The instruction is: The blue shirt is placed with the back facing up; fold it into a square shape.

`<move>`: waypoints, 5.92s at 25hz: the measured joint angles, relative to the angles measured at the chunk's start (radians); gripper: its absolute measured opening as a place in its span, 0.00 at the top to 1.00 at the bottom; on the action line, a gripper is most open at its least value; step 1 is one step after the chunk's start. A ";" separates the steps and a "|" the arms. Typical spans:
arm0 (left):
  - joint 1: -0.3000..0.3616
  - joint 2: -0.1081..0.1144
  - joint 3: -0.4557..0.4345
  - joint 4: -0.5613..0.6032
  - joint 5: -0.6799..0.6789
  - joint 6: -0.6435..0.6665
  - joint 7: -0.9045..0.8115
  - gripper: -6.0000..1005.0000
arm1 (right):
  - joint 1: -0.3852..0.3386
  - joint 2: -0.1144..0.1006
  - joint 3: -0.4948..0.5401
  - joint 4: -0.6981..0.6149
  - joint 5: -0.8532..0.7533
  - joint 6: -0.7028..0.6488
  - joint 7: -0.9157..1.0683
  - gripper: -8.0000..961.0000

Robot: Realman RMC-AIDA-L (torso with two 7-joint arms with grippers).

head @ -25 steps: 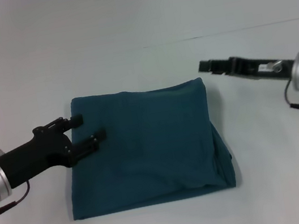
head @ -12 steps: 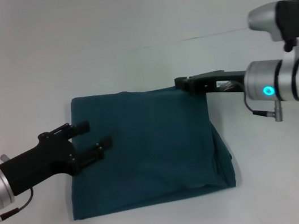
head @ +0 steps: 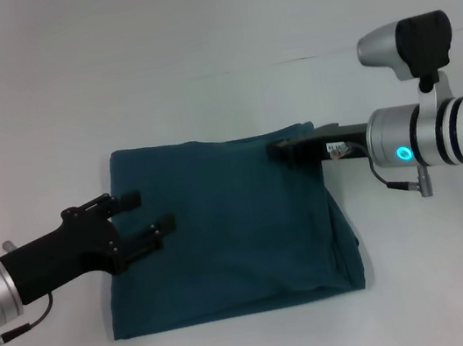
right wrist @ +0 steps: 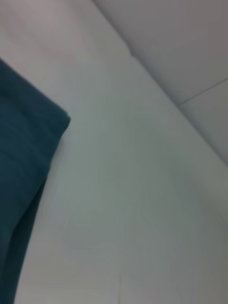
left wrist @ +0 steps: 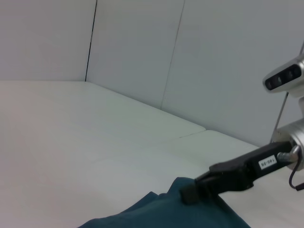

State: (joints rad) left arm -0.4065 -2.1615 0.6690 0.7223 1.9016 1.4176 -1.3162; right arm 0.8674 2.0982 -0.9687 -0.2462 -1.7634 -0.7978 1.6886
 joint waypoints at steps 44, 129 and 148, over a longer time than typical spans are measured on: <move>-0.009 -0.001 -0.008 -0.026 -0.010 -0.026 -0.013 0.29 | -0.026 0.003 -0.196 -0.013 0.099 0.129 -0.021 0.99; -0.009 -0.003 -0.009 -0.052 -0.039 -0.024 -0.004 0.29 | -0.175 -0.041 -0.165 -0.202 -0.249 -0.436 0.120 0.97; -0.011 -0.003 -0.009 -0.047 -0.040 -0.017 -0.012 0.29 | -0.247 -0.088 -0.040 -0.290 -0.245 -0.497 0.112 0.97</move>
State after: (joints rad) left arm -0.4173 -2.1645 0.6596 0.6749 1.8621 1.4005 -1.3278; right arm 0.6202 2.0100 -1.0085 -0.5362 -2.0089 -1.2952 1.8007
